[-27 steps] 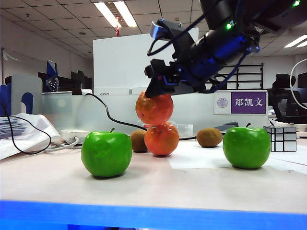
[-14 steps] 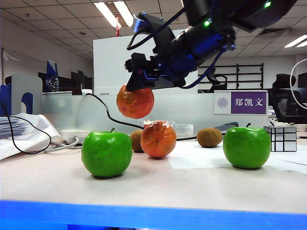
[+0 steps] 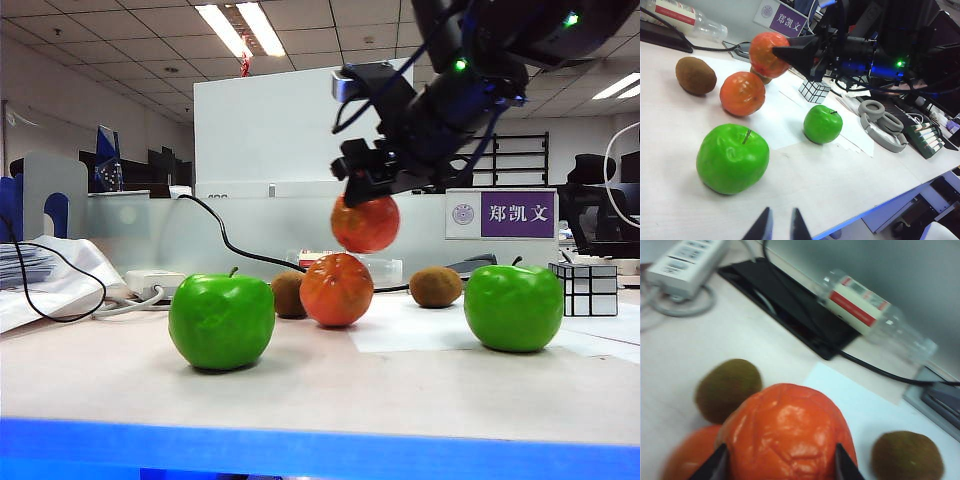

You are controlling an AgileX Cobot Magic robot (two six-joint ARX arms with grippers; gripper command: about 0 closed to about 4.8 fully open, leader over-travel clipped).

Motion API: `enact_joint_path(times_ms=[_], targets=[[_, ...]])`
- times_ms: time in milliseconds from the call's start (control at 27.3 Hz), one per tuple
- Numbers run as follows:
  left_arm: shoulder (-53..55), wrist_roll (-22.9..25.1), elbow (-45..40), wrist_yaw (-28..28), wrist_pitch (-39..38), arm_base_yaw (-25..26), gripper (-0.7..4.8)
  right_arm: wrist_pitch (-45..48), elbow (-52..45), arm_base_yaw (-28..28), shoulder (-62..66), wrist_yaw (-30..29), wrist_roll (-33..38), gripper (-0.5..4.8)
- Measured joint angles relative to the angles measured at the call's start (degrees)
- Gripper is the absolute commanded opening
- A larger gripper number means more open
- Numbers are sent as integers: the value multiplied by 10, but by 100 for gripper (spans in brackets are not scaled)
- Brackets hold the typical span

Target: Put the same fruits together.

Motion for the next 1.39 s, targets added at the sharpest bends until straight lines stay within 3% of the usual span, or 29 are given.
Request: enact_joint_path(times_ms=[329,1391], targets=[[0,0,0,0,0,0,62,-16,0,-46,0,7,0,-6],[0,0,0,0,-1,0,62,-79,-1,-48,44,-7,0,-6]])
